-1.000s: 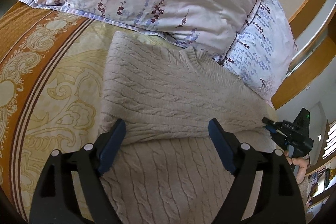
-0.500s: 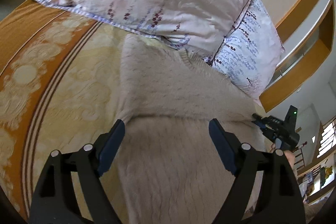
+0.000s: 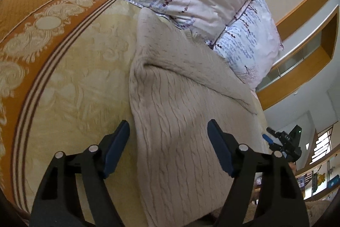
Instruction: Fold small clothes
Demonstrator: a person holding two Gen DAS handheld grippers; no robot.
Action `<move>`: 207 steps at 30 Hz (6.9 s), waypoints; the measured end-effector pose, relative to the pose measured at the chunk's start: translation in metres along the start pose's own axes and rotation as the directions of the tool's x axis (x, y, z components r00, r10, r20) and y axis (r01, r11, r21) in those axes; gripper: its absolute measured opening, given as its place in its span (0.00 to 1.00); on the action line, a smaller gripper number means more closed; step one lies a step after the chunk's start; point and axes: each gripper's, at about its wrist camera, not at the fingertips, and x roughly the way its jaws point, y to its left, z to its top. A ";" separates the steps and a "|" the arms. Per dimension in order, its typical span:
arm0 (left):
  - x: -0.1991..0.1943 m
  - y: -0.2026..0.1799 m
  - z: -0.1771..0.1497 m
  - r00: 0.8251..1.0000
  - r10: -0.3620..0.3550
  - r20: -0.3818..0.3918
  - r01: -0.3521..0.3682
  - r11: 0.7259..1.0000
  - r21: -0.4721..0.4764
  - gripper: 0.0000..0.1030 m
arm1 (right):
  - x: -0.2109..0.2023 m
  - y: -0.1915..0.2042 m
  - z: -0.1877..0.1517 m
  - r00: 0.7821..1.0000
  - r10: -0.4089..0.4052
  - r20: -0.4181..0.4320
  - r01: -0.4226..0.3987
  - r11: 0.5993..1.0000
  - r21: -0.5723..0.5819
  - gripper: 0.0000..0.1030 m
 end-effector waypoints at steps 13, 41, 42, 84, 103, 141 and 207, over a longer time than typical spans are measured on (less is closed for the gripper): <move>-0.019 -0.002 -0.053 0.966 -0.257 -0.040 0.256 0.966 -0.041 0.46 | -0.024 -0.007 -0.068 0.926 0.335 -0.175 -0.343 0.939 -0.016 0.38; -0.036 -0.005 -0.088 0.975 -0.186 -0.122 0.199 0.974 0.106 0.06 | -0.056 0.006 -0.086 0.892 0.446 -0.068 -0.451 0.879 -0.154 0.08; -0.037 -0.004 -0.089 0.976 -0.184 -0.118 0.196 0.975 0.102 0.06 | -0.056 0.006 -0.085 0.893 0.445 -0.069 -0.450 0.880 -0.154 0.08; 0.090 0.020 0.148 0.973 -0.215 0.080 0.226 0.960 -0.165 0.05 | 0.082 0.046 0.100 0.945 0.313 0.094 -0.318 0.947 0.040 0.08; 0.092 0.013 0.119 0.973 -0.220 -0.066 0.203 0.958 -0.204 0.37 | 0.089 0.048 0.088 0.970 0.241 -0.018 -0.240 0.970 0.032 0.16; 0.075 -0.004 0.154 0.999 -0.032 0.030 0.034 0.997 -0.065 0.54 | 0.045 0.042 0.096 0.979 0.072 0.189 -0.063 0.996 -0.057 0.55; 0.102 -0.042 0.100 0.986 0.164 0.008 -0.160 0.949 0.271 0.64 | 0.088 0.111 0.036 0.962 -0.246 0.115 0.271 0.895 -0.354 0.57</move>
